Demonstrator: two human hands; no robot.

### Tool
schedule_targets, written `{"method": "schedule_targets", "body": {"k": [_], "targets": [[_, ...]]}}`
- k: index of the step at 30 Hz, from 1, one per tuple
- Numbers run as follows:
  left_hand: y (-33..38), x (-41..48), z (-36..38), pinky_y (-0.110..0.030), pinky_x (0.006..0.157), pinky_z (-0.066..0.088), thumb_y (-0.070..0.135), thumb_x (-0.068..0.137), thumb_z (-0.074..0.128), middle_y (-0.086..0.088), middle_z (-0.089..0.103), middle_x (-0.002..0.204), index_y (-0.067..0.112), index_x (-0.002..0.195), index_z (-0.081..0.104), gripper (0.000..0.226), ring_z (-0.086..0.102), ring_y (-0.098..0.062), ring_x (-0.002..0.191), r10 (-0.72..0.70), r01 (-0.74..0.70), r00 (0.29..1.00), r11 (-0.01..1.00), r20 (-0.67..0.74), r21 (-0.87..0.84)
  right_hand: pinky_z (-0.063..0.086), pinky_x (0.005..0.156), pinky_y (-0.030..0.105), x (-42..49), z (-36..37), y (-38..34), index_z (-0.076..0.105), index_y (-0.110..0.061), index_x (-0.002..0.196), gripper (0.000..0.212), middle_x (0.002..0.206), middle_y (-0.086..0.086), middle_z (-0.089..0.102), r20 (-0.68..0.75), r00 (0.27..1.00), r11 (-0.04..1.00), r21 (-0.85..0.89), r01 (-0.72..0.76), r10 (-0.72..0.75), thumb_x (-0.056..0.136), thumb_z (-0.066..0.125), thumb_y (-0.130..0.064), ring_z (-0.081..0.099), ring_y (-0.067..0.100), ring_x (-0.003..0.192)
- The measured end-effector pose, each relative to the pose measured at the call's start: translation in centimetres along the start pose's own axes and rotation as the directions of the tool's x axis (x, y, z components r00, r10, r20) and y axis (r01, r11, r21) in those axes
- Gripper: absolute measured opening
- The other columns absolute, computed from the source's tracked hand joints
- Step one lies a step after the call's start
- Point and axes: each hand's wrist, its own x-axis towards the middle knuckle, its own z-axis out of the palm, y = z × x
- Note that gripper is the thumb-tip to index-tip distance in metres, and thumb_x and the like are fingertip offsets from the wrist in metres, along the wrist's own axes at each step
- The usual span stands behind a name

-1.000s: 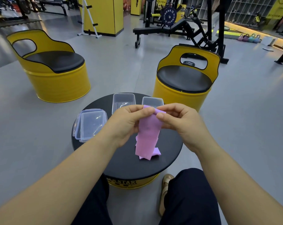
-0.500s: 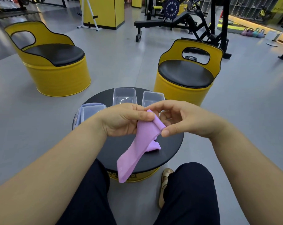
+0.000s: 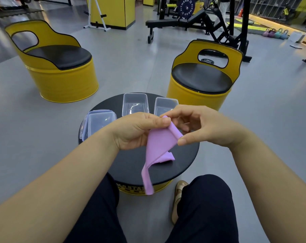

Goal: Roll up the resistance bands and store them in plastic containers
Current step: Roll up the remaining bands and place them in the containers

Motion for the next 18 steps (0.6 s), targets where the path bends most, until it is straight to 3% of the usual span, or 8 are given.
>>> {"method": "schedule_targets", "body": {"k": [4,8,12,14,18], "targets": [[-0.2,0.0,0.2,-0.022,0.062,0.053,0.053,0.042,0.087,-0.001,0.071,0.074,0.012,0.072,0.076,0.052,0.067,-0.011,0.067,-0.003,0.004,1.0,0.999,-0.025,0.038,0.041,0.067,0.022,-0.2,-0.3,0.0,0.069,-0.039,0.102,0.048,0.084,-0.007,0.053,-0.024,1.0,0.999,-0.036,0.016,-0.017,0.056,0.08,-0.034,0.04,0.021,0.072],[-0.1,0.2,0.4,-0.023,0.063,0.054,0.053,0.04,0.087,-0.003,0.071,0.075,0.012,0.072,0.076,0.053,0.066,-0.012,0.068,0.021,-0.016,0.996,0.998,-0.088,0.062,0.047,0.076,0.04,-0.2,-0.2,0.1,0.066,-0.042,0.098,0.044,0.086,-0.011,0.059,-0.023,0.999,0.999,0.029,0.026,-0.025,0.058,0.079,-0.031,0.048,0.024,0.079],[0.2,0.2,1.0,-0.022,0.059,0.053,0.025,0.067,0.078,-0.005,0.069,0.071,0.01,0.068,0.074,0.015,0.065,-0.013,0.064,0.021,-0.011,0.992,0.996,-0.126,0.084,0.044,0.072,0.033,-0.2,0.1,0.0,0.064,-0.04,0.095,0.04,0.084,-0.011,0.056,-0.044,0.998,0.999,0.016,0.046,-0.045,0.058,0.077,-0.031,0.046,0.019,0.075],[0.2,0.3,1.1,-0.022,0.06,0.053,0.023,0.073,0.061,-0.006,0.069,0.071,0.009,0.067,0.074,0.02,0.065,-0.014,0.064,0.016,-0.004,0.989,0.997,-0.149,0.078,0.044,0.072,0.033,-0.3,0.1,0.1,0.065,-0.04,0.097,0.041,0.083,-0.013,0.056,-0.048,0.998,0.999,0.021,0.044,-0.043,0.059,0.077,-0.03,0.045,0.019,0.075],[0.1,0.3,1.1,-0.026,0.072,0.054,0.023,0.078,0.063,-0.003,0.072,0.083,0.012,0.072,0.076,0.018,0.066,-0.016,0.077,0.079,-0.069,0.98,0.996,-0.183,0.064,0.049,0.08,0.032,-0.4,0.2,0.8,0.063,-0.045,0.11,0.05,0.099,-0.006,0.058,-0.095,0.995,0.996,0.087,0.024,-0.016,0.064,0.075,-0.031,0.051,0.02,0.083]]}}
